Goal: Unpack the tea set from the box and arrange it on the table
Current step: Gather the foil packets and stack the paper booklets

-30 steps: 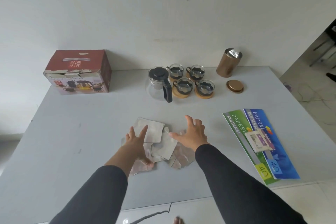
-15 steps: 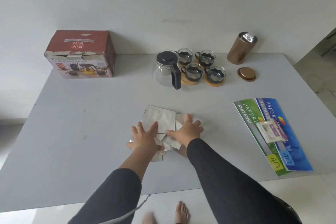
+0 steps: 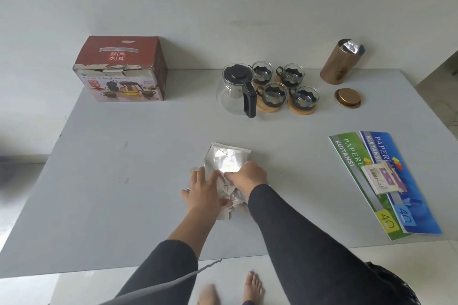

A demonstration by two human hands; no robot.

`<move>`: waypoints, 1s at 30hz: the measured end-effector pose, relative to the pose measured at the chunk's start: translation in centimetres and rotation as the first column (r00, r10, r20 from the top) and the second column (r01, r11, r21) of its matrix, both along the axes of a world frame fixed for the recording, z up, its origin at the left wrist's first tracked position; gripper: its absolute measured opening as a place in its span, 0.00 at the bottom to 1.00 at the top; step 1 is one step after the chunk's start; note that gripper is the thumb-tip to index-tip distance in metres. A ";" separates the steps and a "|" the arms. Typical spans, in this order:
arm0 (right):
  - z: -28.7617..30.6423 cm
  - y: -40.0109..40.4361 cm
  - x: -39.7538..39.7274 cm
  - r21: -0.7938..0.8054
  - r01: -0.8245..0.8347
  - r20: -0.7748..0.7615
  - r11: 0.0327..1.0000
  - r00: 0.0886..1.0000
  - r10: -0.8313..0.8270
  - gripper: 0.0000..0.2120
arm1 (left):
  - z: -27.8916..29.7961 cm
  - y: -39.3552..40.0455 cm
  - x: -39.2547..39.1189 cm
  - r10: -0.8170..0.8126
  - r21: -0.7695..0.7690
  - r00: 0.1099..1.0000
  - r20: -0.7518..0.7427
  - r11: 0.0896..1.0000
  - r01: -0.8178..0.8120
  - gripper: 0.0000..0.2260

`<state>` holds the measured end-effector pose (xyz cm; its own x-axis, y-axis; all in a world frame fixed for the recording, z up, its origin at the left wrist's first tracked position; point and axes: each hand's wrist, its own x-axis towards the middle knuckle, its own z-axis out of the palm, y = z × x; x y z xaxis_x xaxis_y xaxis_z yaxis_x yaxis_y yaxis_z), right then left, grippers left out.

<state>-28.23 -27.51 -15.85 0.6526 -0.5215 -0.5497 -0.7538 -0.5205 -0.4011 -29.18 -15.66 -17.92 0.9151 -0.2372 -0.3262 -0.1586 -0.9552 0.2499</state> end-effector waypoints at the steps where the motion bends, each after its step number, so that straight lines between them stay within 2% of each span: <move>1: 0.0 0.1 -0.1 -0.045 -0.020 -0.008 0.999 1.000 0.019 0.27 | 0.0 0.1 -0.1 0.007 -0.007 1.000 0.009 1.000 -0.007 0.32; 5: 0.5 0.5 -0.4 -0.140 -0.106 -0.025 0.984 0.994 0.104 0.29 | -0.3 0.3 -0.5 0.022 -0.036 0.999 0.028 0.999 -0.021 0.30; 8: 0.6 1.2 -0.5 -0.084 -0.148 -0.011 0.985 0.989 0.148 0.28 | -0.3 0.4 -0.7 0.032 -0.066 0.999 0.029 0.997 -0.030 0.32; 13: 0.5 1.6 -1.2 0.013 -0.093 0.013 0.996 0.996 0.093 0.28 | -0.3 0.8 -1.0 0.040 -0.127 0.999 0.010 0.991 -0.038 0.32; 16: 0.5 1.1 -1.6 0.112 -0.059 -0.001 0.992 0.998 0.059 0.25 | -0.5 1.2 -1.2 0.030 -0.167 1.000 0.007 0.986 -0.028 0.32; 19: 0.0 1.2 -2.2 0.186 -0.020 0.028 0.982 0.999 0.015 0.14 | -0.5 1.7 -1.5 0.012 -0.225 1.000 0.023 0.974 -0.006 0.28; 21: -0.3 1.2 -2.6 0.218 -0.002 0.060 0.976 0.998 -0.011 0.11 | -0.6 2.1 -1.8 -0.012 -0.279 0.999 0.033 0.960 0.020 0.27; 24: 0.2 0.9 -3.3 0.303 0.037 0.127 0.952 0.989 -0.079 0.14 | -0.4 2.7 -2.0 0.008 -0.419 1.000 0.027 0.908 0.004 0.25; 27: 1.3 0.5 -3.5 0.357 0.048 0.198 0.933 0.972 -0.126 0.11 | 1.2 2.9 -1.7 0.104 -0.575 0.995 0.000 0.814 -0.085 0.16; 30: 2.5 -0.2 -3.2 0.364 0.022 0.285 0.931 0.949 -0.133 0.09 | 2.8 2.4 -0.9 0.233 -0.654 0.967 -0.103 0.716 -0.242 0.20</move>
<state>-31.46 -27.68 -13.36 0.7804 -0.3864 -0.4916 -0.6013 -0.2481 -0.7595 -30.05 -13.26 -15.12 0.9681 -0.1713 -0.1830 0.0581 -0.5569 0.8286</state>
